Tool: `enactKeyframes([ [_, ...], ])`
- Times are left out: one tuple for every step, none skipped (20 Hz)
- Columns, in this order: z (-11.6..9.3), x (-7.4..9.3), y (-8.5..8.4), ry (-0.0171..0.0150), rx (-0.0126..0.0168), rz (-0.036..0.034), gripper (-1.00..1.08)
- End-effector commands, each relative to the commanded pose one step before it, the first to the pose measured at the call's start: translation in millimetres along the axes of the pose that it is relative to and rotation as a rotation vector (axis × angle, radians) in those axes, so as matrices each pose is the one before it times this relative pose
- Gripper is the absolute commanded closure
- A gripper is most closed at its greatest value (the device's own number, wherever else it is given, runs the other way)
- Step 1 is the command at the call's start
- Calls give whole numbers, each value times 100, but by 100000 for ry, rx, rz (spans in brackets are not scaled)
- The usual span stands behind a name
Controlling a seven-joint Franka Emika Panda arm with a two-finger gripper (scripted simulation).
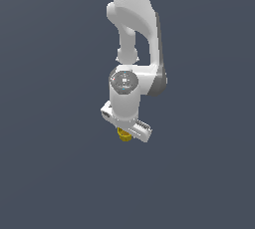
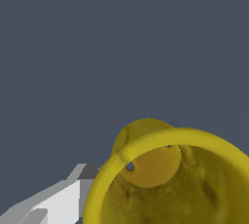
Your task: Pick up the object and move it to a goal position.
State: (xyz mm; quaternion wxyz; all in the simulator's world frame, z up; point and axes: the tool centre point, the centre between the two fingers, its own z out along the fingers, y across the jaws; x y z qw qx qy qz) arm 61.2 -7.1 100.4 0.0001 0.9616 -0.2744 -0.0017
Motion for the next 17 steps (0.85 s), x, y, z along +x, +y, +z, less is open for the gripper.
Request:
enactKeyframes([
  [-2320,846,1710,243,148,111,108],
  [-889,322,679,0,0,0,108],
  [-877,323,666,0,0,0,108],
  [-844,317,638,0,0,0,108],
  [-801,305,603,0,0,0,108],
  [-750,289,563,0,0,0,108],
  [-693,271,519,0,0,0,108],
  [-631,251,471,0,0,0,108],
  [-564,230,419,0,0,0,108],
  [-491,208,362,0,0,0,108],
  [-413,183,302,0,0,0,108],
  [-337,158,244,0,0,0,108],
  [-265,133,190,0,0,0,108],
  [-233,97,144,65,-19,13,108],
  [-136,78,94,0,0,0,108],
  [-78,48,54,0,0,0,108],
  [-25,16,17,0,0,0,108],
])
